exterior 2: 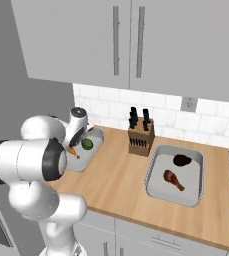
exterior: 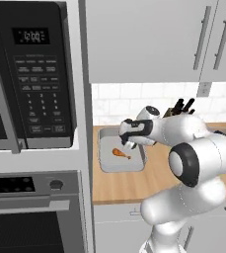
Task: Place one avocado and one chicken drumstick in each tupperware on the nearby counter, to pack two identical lunches.
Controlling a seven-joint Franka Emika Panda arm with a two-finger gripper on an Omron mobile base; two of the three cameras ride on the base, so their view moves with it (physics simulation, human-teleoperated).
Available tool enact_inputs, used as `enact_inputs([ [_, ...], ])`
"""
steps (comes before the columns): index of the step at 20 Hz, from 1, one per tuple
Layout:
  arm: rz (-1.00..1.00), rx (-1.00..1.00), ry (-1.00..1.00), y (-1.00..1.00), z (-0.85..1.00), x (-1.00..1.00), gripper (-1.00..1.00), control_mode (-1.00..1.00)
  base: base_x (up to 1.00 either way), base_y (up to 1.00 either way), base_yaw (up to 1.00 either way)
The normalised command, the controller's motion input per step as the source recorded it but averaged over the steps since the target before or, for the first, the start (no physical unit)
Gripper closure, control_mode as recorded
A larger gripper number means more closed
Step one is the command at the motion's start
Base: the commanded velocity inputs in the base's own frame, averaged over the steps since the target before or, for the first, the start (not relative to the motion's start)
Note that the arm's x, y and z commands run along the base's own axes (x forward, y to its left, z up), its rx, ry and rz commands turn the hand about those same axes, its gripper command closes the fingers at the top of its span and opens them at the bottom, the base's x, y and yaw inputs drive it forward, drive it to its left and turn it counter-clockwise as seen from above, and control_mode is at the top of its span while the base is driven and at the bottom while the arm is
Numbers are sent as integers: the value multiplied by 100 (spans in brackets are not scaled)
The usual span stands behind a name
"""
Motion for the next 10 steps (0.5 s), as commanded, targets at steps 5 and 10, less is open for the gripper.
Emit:
enact_inputs([
  [5,-17,0,-9,-63,43,-98,-100,-100,0,0,0],
  [10,-18,0,-11,-77,84,-95,-100,-100,0,0,0],
])
